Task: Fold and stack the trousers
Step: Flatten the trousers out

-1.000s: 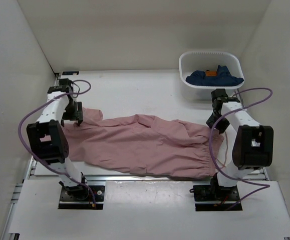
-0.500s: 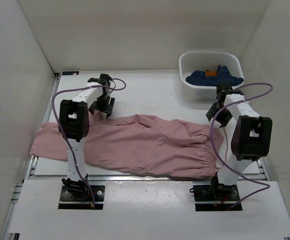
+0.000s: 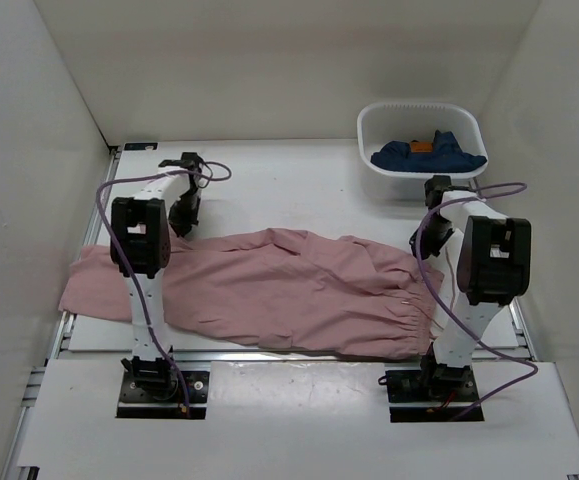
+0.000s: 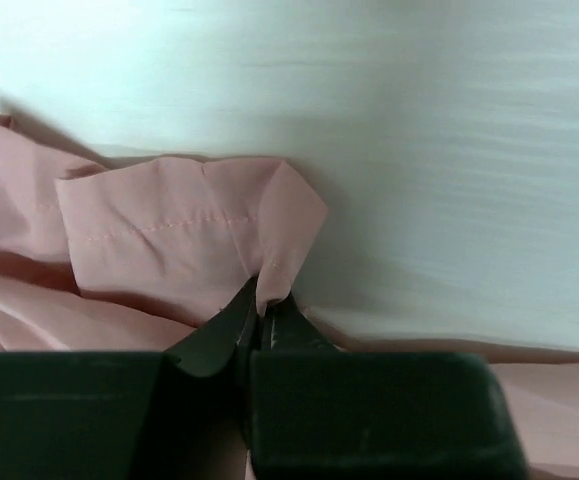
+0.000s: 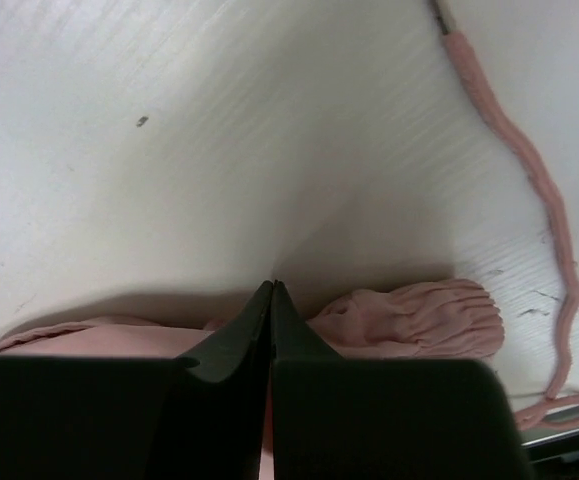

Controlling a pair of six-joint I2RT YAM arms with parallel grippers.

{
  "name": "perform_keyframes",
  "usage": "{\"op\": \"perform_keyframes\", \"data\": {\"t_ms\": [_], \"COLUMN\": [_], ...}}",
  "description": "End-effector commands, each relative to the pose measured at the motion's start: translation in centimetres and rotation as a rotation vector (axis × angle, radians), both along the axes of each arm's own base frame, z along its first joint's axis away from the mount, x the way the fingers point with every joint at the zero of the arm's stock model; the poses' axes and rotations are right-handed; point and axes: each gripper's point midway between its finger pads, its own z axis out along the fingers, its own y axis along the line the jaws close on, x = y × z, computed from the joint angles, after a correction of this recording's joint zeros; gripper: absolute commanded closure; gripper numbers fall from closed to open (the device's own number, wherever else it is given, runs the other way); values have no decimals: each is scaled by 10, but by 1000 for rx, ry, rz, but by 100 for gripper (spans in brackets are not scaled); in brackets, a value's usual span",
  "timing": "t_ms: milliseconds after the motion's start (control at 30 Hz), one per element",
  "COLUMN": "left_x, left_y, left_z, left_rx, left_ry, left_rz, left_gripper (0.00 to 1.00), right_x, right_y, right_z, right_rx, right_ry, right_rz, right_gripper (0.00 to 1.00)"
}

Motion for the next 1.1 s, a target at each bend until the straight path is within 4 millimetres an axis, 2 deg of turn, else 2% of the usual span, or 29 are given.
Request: {"op": "perform_keyframes", "data": {"t_ms": [0,33,67,100,133,167,200,267,300,333,400,433,533,567,600,633,667,700,733,767,833,867,900,933,1000,1067], "left_x": [39,46,51,52,59,58,50,40,30,22,8,2,-13,-21,-27,-32,-43,-50,-54,-66,-76,-79,-87,-88,-90,-87], "left_y": [43,55,66,92,98,104,114,109,106,107,102,104,101,97,95,94,95,93,104,106,116,127,129,131,136,142], "left_z": [76,96,128,149,178,195,226,248,265,260,267,264,231,204,190,182,160,148,148,128,123,118,108,108,108,115], "left_rx": [-16,-24,-31,-21,-49,-68,-81,-118,-124,-130,-140,-152,-208,-226,-230,-232,-235,-239,-218,-197,-176,-160,-161,-168,-174,-168], "left_ry": [-257,-314,-395,-453,-532,-577,-650,-699,-737,-726,-740,-732,-659,-593,-555,-538,-484,-452,-470,-421,-431,-439,-414,-415,-418,-441], "left_rz": [113,138,162,215,224,233,249,235,226,233,226,233,244,251,258,261,279,285,312,328,359,388,405,413,430,440], "left_gripper": [86,86,86,86,86,86,86,86,86,86,86,86,86,86,86,86,86,86,86,86,85,81,78,66,59,43], "right_x": [-3,-7,-6,-4,-7,-7,-9,-9,-12,-11,-13,-13,-9,-3,0,1,2,2,6,11,14,17,20,20,25,27], "right_y": [-9,-16,-23,-30,-40,-46,-49,-60,-60,-62,-62,-62,-57,-40,-28,-16,-6,4,9,15,22,22,26,27,31,33], "right_z": [17,21,28,44,48,54,65,78,81,86,89,89,92,85,82,80,74,74,75,76,74,72,70,66,57,45], "right_rx": [1,-1,-18,-45,-58,-76,-95,-136,-139,-152,-155,-155,-125,-26,40,96,134,150,154,148,159,162,166,170,178,173], "right_ry": [-21,-30,-53,-100,-111,-128,-147,-170,-166,-170,-171,-171,-199,-213,-221,-218,-202,-202,-215,-233,-244,-246,-246,-236,-210,-174], "right_rz": [-22,-31,-45,-49,-75,-71,-52,-47,-27,-29,-18,-18,0,33,59,79,95,109,96,105,73,60,58,42,23,18], "right_gripper": [100,100,100,100,100,100,100,100,100,100,100,100,100,100,94,75,64,57,49,46,40,37,37,36,36,36]}}
